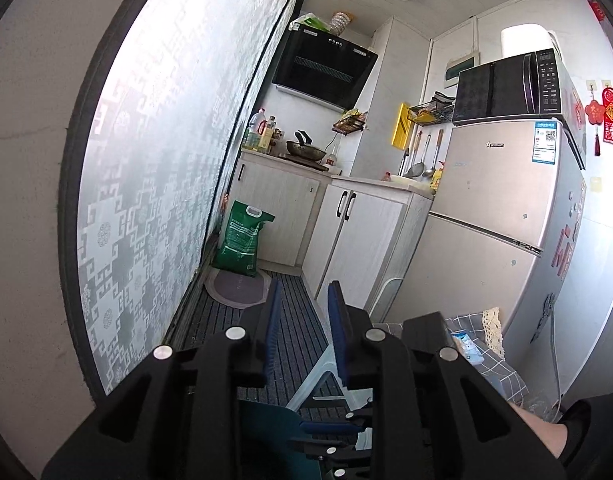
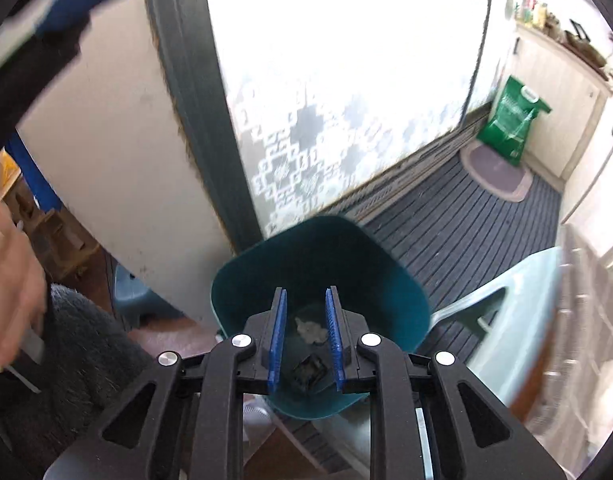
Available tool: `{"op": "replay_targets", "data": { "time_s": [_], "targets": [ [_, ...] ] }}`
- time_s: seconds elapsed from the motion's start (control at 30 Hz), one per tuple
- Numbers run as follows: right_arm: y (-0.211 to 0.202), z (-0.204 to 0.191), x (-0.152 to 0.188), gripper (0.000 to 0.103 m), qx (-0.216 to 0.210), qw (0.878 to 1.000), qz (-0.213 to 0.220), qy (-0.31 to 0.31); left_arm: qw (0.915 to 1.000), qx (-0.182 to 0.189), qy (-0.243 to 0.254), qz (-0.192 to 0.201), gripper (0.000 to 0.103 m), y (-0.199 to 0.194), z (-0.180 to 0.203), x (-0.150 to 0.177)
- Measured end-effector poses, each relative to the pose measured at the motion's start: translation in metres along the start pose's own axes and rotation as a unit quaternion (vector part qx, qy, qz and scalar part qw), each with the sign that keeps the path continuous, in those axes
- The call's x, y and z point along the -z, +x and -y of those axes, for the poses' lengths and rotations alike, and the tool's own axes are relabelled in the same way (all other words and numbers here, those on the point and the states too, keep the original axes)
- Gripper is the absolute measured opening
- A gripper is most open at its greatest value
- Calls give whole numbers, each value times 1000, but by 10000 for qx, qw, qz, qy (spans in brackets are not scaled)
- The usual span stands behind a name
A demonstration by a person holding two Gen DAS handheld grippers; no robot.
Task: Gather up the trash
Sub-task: 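Open the right tool over the teal bin to drop the dark wrapper, then move both tools back over the stool toward the remaining trash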
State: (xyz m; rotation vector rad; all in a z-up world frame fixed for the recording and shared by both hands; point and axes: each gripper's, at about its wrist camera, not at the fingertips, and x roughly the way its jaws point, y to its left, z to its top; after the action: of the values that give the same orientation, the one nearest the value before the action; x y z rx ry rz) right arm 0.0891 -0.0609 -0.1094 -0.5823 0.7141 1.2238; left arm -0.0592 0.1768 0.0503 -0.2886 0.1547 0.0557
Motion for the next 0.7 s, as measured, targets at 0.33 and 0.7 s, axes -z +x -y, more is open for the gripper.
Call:
{"op": "replay_targets", "data": {
  "time_s": [0.33, 0.7],
  "targets": [
    [-87, 65, 16, 20, 702, 9916, 936, 557, 9994, 218, 181, -196, 39, 27, 42, 10],
    [-160, 140, 73, 37, 1425, 9678, 1561, 1363, 9945, 508, 537, -740, 47, 69, 104, 32]
  ]
}}
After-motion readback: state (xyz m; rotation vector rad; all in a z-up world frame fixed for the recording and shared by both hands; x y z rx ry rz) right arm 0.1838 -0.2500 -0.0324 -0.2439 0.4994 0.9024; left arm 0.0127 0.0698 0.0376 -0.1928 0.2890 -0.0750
